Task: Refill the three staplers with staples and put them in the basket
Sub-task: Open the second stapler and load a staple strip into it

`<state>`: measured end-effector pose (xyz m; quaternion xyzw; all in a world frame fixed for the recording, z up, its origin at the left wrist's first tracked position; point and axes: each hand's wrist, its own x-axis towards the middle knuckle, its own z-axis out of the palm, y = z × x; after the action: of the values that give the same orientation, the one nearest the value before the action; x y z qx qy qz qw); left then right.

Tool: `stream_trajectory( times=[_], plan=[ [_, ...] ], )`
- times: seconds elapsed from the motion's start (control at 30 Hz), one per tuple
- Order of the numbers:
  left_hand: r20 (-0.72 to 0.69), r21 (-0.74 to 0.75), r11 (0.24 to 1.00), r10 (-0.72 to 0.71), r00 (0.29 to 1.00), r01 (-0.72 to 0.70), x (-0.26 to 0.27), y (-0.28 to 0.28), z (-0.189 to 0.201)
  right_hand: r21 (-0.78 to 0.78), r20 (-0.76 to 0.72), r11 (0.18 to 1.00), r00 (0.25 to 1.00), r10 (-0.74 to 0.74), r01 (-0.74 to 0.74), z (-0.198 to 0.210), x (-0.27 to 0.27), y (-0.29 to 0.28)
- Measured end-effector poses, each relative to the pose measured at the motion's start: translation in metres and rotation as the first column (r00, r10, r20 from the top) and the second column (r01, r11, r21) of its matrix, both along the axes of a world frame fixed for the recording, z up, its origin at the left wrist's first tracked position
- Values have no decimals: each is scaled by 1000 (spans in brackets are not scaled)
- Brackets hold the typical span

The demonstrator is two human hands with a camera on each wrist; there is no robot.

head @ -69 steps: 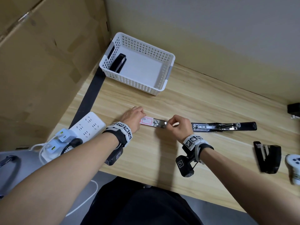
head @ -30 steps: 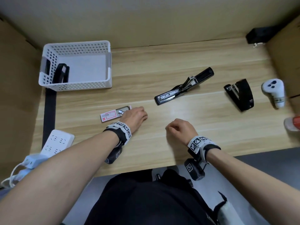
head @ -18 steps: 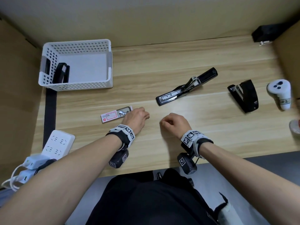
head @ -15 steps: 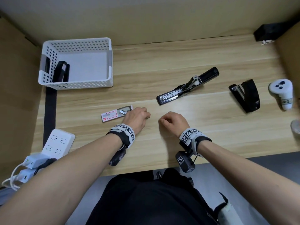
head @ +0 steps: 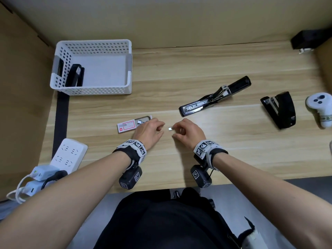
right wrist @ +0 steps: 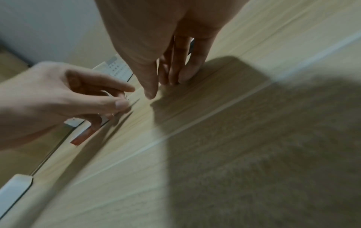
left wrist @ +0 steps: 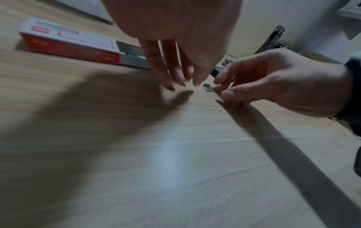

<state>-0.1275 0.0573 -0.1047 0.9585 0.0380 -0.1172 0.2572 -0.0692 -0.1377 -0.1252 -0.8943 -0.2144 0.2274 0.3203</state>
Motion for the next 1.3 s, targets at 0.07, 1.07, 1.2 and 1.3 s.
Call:
stream_trajectory(
  times=[0.07,1.07,1.2,1.3],
  plan=[
    [49,-15,999,42,998,-41,-7,8,1,-38,57,998,997,58,-56,-2,0,7],
    [23,2,1000,31,999,-31,-2,5,5,-76,119,997,992,37,-28,5,4,1],
    [-48,212,967,-134,990,142,26,-11,10,-81,80,997,997,17,-10,15,3,-28],
    [-122,339,906,-225,967,254,44,-19,11,-106,73,994,997,11,-4,24,2,-45]
  ],
)
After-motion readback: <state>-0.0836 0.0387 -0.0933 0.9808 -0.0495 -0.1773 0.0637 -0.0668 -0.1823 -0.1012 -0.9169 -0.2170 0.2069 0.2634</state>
